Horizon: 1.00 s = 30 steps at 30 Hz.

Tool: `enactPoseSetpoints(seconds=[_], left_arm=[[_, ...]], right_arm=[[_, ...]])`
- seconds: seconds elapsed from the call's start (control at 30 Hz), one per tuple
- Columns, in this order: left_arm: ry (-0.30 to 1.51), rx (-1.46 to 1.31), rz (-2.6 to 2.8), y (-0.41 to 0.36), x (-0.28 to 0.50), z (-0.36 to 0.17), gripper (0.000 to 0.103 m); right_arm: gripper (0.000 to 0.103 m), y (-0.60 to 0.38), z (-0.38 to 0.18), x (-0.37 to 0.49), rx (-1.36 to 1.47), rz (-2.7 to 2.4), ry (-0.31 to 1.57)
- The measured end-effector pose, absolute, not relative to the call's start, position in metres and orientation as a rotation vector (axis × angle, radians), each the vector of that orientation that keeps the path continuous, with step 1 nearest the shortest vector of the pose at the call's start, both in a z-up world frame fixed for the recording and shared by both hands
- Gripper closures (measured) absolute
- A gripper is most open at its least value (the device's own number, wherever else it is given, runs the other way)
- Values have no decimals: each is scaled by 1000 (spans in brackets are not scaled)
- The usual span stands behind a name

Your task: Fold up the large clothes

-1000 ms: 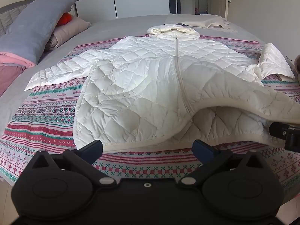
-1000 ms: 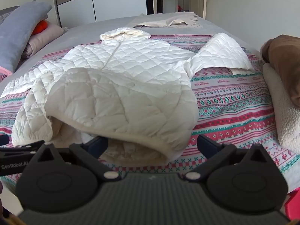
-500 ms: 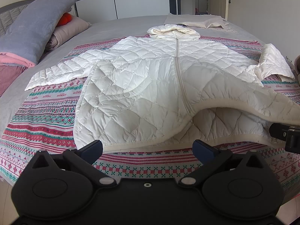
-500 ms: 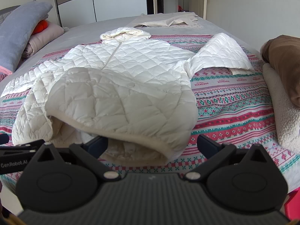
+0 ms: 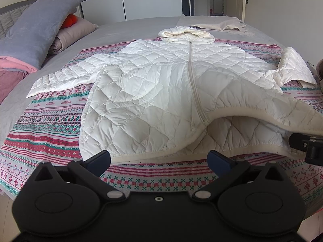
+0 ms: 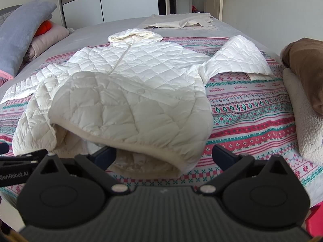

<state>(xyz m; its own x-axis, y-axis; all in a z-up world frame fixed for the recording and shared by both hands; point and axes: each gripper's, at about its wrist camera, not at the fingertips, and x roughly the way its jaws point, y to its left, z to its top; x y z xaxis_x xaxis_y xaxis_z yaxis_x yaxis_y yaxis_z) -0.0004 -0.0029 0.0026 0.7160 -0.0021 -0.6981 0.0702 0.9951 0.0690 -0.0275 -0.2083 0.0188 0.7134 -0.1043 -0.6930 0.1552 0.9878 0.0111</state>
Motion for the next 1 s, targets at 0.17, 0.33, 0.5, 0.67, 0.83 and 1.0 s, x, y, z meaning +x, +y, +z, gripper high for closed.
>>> enactPoseSetpoints(seconds=[0.17,0.33,0.5,0.67,0.83,1.0], left_arm=[[772,94,-41,-3,-1,3,0],[771,96,-41,-2,-1,2,0],[759,94,-39,4,-3,7,0],[690,84,-16,18,-6,15,0],[683,-61,-79,55,-4,32,0],[748,-139,-70,96,27,42,0]], right_arm=[[0,-208,19,-27,70,-144,763],[0,-208,19,-27,67,-144,764],[0,-206,31,-36,53,-127,725],[0,-216,49,-46,83,-95,688],[0,-243,69,-58,175,-66,644],[0,-270,72,-48,196,-102,614]])
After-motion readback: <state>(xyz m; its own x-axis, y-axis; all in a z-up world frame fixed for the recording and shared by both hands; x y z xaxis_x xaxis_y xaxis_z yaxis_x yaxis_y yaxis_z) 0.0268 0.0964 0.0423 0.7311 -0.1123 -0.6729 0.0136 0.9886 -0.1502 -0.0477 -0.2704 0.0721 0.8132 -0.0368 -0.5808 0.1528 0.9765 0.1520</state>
